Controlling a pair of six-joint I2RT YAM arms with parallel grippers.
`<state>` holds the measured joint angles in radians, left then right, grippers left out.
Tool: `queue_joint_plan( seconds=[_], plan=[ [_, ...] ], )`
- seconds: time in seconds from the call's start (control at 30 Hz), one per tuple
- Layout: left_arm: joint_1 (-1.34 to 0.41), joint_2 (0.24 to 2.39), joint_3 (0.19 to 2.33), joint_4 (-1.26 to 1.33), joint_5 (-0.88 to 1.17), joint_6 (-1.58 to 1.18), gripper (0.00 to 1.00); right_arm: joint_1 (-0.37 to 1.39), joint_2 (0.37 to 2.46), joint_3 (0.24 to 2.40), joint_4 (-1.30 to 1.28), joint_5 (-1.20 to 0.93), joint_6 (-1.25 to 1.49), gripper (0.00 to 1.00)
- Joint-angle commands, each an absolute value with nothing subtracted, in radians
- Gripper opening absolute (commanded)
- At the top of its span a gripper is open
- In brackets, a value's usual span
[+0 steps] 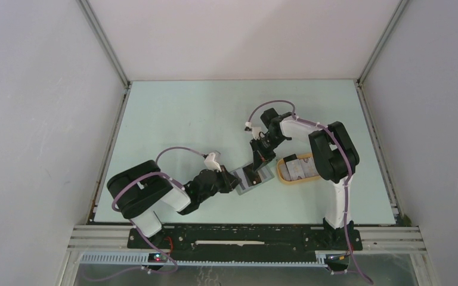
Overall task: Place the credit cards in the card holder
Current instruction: Insert the credit card into the card holder.
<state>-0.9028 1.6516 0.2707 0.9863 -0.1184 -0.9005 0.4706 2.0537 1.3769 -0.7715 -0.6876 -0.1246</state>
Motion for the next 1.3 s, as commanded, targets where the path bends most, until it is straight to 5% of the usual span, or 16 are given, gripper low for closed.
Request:
queue_joint_plan(
  seconds=[0.0, 0.97, 1.27],
  plan=[
    [-0.897, 1.664, 0.287, 0.996, -0.115, -0.893, 0.06, 0.500, 2.104, 1.394, -0.784, -0.586, -0.118, 0.00],
    [-0.890, 1.707, 0.287, 1.026, -0.102, -0.899, 0.06, 0.557, 2.171, 1.482, -0.873, -0.533, -0.145, 0.00],
    [-0.882, 1.667, 0.275, 1.035, -0.087, -0.907, 0.13, 0.577, 2.169, 1.507, -0.882, -0.573, -0.168, 0.15]
  ],
)
